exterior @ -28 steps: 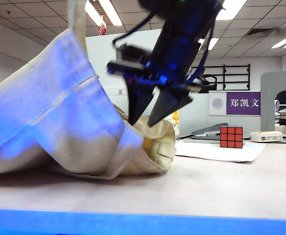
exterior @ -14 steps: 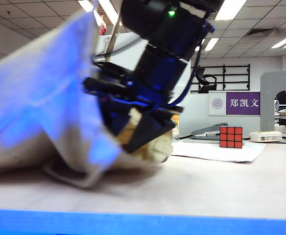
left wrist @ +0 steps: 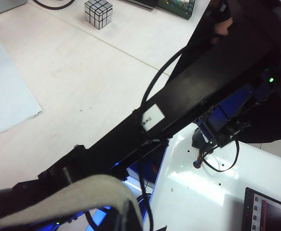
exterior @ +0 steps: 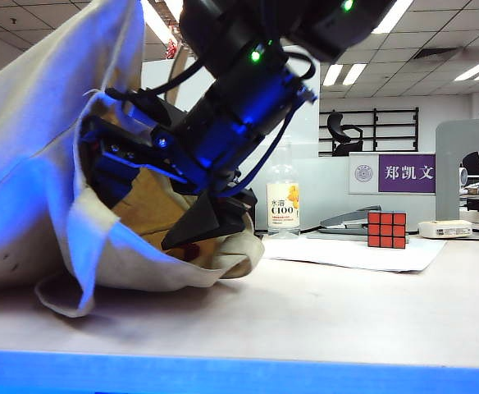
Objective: Take the glasses case out of the canvas bag and put it on the table.
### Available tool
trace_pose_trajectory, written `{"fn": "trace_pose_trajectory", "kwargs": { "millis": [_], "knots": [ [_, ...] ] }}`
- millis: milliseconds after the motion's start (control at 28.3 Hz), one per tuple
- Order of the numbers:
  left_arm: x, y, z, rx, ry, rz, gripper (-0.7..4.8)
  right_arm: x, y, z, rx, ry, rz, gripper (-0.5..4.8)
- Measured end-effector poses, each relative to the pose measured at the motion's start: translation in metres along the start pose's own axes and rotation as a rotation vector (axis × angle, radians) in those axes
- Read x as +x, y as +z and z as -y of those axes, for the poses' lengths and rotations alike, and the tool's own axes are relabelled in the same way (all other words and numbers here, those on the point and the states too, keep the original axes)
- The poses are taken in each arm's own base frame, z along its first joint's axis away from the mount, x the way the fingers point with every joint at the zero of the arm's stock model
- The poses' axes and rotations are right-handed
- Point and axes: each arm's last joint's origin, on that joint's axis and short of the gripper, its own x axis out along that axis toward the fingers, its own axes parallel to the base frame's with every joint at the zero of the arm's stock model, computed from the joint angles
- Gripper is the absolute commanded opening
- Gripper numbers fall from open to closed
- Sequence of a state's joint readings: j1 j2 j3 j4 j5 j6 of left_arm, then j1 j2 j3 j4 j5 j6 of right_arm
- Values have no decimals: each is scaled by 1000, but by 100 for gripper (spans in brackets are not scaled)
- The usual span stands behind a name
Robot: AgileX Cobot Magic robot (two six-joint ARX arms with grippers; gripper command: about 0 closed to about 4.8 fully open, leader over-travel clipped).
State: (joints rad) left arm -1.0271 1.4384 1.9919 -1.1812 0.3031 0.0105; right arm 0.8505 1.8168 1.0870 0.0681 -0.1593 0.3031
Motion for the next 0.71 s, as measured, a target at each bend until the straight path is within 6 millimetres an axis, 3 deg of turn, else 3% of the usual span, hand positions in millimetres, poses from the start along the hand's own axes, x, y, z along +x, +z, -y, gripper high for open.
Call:
{"fn": "trace_pose_trajectory", "kwargs": {
  "millis": [247,424,529,635,706],
  "knots": [
    [0,-3,1,-11,-24,-31,-6,30,2,2,133,-82,119,479],
    [0,-4,2,-12,-65,-37,-6,47,31,-19,169,-20,202,479],
    [1,-8,1,-26,-53,-76,-6,73,27,-15,212,-63,160,479],
    [1,-8,1,-26,-58,-82,-6,86,17,-9,281,-113,83,479],
    [1,-9,2,-20,-71,-92,-6,84,20,-4,297,-142,49,479]
  ]
}}
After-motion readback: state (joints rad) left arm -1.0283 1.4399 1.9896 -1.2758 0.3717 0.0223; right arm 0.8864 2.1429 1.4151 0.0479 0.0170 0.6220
